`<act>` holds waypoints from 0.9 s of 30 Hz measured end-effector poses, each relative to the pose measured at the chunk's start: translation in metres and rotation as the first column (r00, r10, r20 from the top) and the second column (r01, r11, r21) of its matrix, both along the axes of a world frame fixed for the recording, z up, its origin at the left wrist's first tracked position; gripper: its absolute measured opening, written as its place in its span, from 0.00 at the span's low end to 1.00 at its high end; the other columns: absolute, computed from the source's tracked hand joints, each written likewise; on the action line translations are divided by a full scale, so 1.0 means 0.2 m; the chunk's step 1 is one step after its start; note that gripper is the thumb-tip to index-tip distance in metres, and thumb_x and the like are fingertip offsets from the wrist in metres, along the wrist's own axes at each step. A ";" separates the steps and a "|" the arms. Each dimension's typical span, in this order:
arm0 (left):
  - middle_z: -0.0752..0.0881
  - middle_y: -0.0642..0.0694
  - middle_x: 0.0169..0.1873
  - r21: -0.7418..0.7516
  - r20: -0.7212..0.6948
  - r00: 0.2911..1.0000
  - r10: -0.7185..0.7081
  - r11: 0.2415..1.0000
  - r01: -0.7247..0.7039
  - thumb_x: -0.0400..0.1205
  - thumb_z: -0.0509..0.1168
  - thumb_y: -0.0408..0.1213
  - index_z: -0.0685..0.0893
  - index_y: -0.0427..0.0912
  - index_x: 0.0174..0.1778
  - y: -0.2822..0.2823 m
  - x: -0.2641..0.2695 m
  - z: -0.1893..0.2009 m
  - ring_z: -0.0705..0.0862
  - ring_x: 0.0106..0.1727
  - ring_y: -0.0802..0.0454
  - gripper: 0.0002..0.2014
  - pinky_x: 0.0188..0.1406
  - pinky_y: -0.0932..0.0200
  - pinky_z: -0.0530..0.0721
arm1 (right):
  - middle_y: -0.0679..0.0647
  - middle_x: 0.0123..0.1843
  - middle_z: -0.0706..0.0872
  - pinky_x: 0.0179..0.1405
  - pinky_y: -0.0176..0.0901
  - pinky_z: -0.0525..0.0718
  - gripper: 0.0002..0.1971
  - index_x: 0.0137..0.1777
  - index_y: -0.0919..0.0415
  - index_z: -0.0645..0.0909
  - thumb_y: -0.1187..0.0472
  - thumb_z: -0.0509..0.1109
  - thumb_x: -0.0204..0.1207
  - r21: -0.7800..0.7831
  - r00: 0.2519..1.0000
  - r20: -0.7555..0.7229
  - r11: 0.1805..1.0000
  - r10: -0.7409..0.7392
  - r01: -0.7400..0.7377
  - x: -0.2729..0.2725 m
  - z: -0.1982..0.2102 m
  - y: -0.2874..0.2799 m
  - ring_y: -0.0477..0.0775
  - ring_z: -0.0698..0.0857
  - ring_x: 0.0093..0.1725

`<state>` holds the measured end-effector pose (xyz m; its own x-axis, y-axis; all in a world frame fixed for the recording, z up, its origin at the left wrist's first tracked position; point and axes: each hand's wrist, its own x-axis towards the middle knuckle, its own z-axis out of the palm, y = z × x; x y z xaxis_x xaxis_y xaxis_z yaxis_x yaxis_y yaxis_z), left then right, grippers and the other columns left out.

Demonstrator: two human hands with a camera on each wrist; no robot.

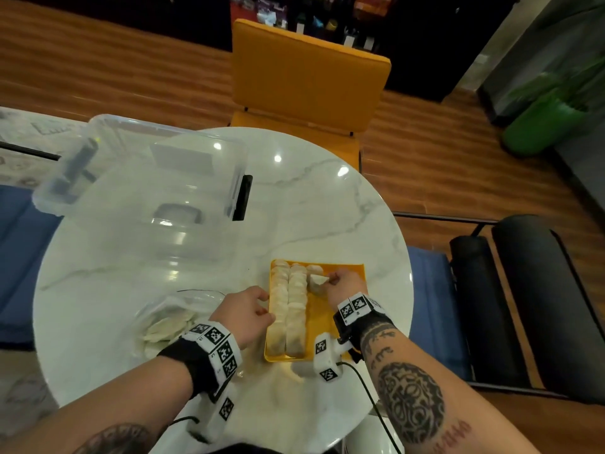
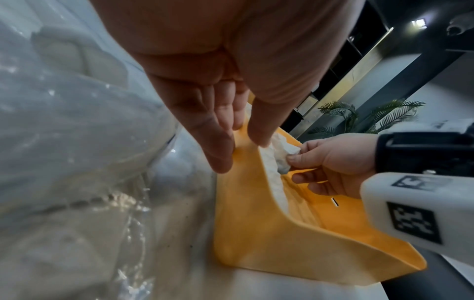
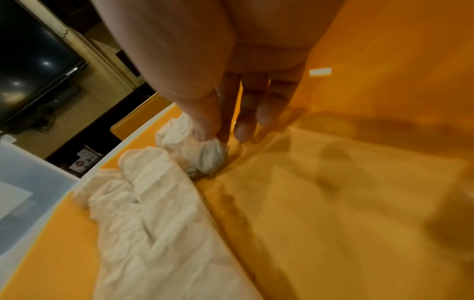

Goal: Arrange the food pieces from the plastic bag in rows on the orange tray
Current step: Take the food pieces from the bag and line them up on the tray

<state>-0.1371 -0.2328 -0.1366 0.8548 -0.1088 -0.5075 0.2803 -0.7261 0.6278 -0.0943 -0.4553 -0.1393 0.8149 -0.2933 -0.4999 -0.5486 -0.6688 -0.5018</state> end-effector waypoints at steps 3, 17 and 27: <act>0.86 0.60 0.38 0.001 -0.001 1.000 0.010 1.000 -0.010 0.76 0.73 0.46 0.80 0.52 0.66 0.00 0.00 -0.01 0.86 0.46 0.58 0.22 0.50 0.61 0.83 | 0.51 0.40 0.84 0.37 0.37 0.76 0.03 0.45 0.50 0.81 0.58 0.73 0.77 -0.006 0.999 -0.018 0.999 -0.037 0.037 0.02 -0.02 0.01 0.51 0.81 0.37; 0.90 0.56 0.39 -0.025 -0.051 0.998 0.032 0.999 -0.033 0.76 0.74 0.45 0.80 0.54 0.63 0.01 0.01 -0.04 0.89 0.39 0.59 0.19 0.50 0.54 0.89 | 0.54 0.49 0.91 0.34 0.35 0.76 0.07 0.51 0.53 0.88 0.55 0.76 0.74 0.003 0.992 -0.056 0.993 -0.115 0.115 0.06 -0.05 0.02 0.49 0.83 0.37; 0.90 0.52 0.39 -0.010 -0.004 0.999 0.049 0.999 -0.049 0.77 0.72 0.46 0.80 0.52 0.61 0.00 -0.03 -0.02 0.89 0.37 0.55 0.17 0.45 0.53 0.90 | 0.44 0.60 0.86 0.61 0.44 0.81 0.15 0.63 0.48 0.81 0.45 0.69 0.80 -0.014 0.978 0.034 0.978 0.206 -0.206 -0.45 0.12 0.14 0.48 0.84 0.59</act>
